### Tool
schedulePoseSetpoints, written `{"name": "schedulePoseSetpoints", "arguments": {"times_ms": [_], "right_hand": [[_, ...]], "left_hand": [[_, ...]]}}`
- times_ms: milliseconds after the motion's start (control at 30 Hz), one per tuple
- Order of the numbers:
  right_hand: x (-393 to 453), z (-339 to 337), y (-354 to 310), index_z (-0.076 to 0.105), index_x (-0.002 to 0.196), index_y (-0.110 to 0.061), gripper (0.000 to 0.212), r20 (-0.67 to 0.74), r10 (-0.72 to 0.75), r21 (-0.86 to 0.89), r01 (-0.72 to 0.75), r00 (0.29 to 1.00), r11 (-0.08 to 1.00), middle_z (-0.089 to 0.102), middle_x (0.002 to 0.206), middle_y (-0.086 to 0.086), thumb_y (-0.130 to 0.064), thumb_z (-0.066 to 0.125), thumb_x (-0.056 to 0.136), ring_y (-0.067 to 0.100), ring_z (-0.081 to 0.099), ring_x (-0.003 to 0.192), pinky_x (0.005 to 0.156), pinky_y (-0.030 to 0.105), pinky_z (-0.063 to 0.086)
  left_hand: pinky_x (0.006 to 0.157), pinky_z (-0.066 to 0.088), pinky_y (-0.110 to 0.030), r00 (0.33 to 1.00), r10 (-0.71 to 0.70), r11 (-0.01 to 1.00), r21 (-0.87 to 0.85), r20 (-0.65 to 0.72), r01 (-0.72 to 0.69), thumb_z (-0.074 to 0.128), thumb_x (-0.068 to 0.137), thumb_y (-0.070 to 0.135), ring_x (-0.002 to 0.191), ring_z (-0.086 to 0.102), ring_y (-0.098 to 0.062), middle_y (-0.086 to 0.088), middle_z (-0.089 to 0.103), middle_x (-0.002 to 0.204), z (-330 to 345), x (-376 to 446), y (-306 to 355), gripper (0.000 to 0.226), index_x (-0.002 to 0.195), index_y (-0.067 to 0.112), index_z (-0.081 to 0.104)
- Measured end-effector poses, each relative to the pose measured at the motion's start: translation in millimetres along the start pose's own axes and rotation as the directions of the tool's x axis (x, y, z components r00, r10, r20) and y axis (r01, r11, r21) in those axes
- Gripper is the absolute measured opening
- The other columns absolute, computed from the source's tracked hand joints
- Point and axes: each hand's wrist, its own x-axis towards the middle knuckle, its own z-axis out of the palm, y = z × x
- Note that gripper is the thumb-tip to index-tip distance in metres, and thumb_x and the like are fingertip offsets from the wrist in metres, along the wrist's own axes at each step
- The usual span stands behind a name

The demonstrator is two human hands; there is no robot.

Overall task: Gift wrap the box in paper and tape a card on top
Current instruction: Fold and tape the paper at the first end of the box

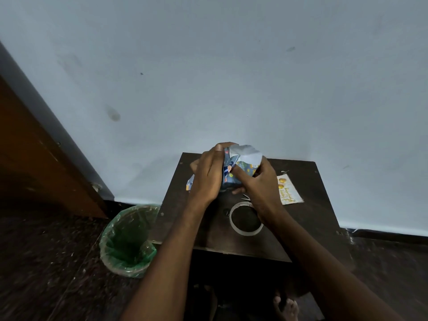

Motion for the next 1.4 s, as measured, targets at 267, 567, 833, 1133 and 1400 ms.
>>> {"name": "schedulePoseSetpoints", "arguments": {"times_ms": [267, 567, 833, 1133, 1400], "right_hand": [[-2.2, -1.3, 0.5, 0.045, 0.118, -0.030, 0.046, -0.094, -0.238, -0.405, 0.181, 0.967, 0.896, 0.070, 0.094, -0.007, -0.040, 0.077, 0.087, 0.009, 0.071, 0.071, 0.065, 0.035, 0.059], [1.0, -6.6, -4.3, 0.066, 0.081, -0.005, 0.019, -0.175, -0.043, -0.142, 0.018, 0.984, 0.990, 0.072, 0.075, 0.010, -0.016, 0.071, 0.096, 0.029, 0.074, 0.060, 0.056, 0.052, 0.063], [8.5, -9.3, -4.2, 0.069, 0.083, -0.015, 0.024, -0.062, -0.086, -0.162, 0.075, 0.994, 0.984, 0.073, 0.083, 0.004, -0.037, 0.077, 0.089, 0.022, 0.071, 0.079, 0.079, 0.054, 0.060], [12.6, -16.5, -11.9, 0.076, 0.115, -0.012, 0.019, 0.174, -0.063, 0.019, 0.061, 0.983, 0.998, 0.078, 0.106, 0.012, -0.017, 0.066, 0.101, 0.031, 0.075, 0.102, 0.088, 0.052, 0.062], [18.2, -15.8, -9.9, 0.073, 0.122, -0.004, 0.025, 0.216, 0.073, 0.185, -0.115, 0.974, 0.976, 0.076, 0.113, 0.016, -0.010, 0.065, 0.099, 0.028, 0.074, 0.102, 0.086, 0.042, 0.061]], "left_hand": [[0.115, 0.045, -0.038, 0.951, 0.224, 0.957, 0.136, 0.212, -0.256, 0.044, 0.107, 0.055, 0.139, 0.053, -0.018, 0.003, 0.054, 0.146, -7.4, -6.0, -8.5, 0.062, 0.159, 0.020, 0.045], [0.086, 0.058, -0.031, 0.922, 0.385, 0.870, 0.323, 0.028, -0.373, 0.061, 0.094, 0.003, 0.094, 0.068, -0.005, 0.000, 0.076, 0.102, -6.6, -0.2, -6.7, 0.024, 0.113, 0.007, 0.076], [0.076, 0.048, -0.011, 0.972, 0.235, 0.941, 0.243, 0.029, -0.235, 0.065, 0.108, 0.025, 0.091, 0.072, 0.002, 0.010, 0.081, 0.101, -13.9, -1.5, 3.2, 0.023, 0.123, 0.020, 0.080], [0.094, 0.063, -0.048, 0.991, 0.045, 0.990, -0.124, -0.126, -0.061, 0.083, 0.092, 0.009, 0.101, 0.079, -0.024, -0.004, 0.083, 0.102, -11.4, 11.1, -6.1, 0.013, 0.104, 0.008, 0.084], [0.094, 0.063, -0.043, 0.999, -0.021, 0.982, -0.191, -0.035, 0.014, 0.063, 0.108, 0.018, 0.107, 0.077, -0.026, -0.006, 0.081, 0.110, -15.1, 8.7, -6.3, 0.022, 0.121, 0.012, 0.079]]}}
